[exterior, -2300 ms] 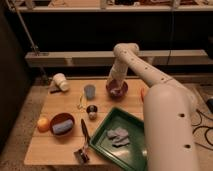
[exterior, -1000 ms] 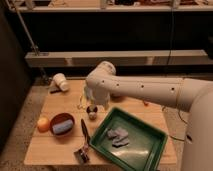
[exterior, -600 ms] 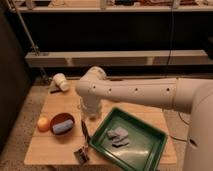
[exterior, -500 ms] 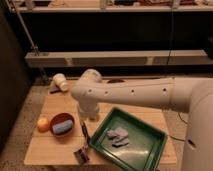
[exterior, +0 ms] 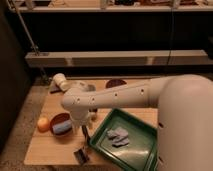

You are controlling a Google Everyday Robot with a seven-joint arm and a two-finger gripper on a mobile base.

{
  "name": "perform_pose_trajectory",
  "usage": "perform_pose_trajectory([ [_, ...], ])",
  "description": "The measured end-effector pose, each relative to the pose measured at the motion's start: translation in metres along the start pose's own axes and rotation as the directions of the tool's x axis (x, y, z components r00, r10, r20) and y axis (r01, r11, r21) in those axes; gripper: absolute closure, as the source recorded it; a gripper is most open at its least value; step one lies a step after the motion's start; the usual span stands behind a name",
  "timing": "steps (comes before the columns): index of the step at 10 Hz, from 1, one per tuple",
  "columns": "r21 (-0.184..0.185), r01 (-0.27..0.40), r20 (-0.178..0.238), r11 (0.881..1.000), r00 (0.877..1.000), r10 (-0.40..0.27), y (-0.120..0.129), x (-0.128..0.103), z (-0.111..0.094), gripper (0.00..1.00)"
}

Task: Place brush in metal cup

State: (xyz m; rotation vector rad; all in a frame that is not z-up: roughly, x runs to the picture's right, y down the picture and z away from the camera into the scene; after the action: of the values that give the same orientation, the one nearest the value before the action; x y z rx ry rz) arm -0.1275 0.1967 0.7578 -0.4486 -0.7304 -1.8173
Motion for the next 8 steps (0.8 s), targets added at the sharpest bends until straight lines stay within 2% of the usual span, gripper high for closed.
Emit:
perform_pose_trajectory([
  [1, 0.000, 0.005, 0.001, 1.000, 1.000, -0.005, 0.001, 0.007, 0.014, 0.47],
  [4, -0.002, 0.009, -0.005, 1.000, 1.000, -0.009, 0.007, 0.022, 0.036, 0.47],
  [8, 0.001, 0.010, -0.006, 1.000, 1.000, -0.010, 0.020, 0.021, 0.048, 0.47],
])
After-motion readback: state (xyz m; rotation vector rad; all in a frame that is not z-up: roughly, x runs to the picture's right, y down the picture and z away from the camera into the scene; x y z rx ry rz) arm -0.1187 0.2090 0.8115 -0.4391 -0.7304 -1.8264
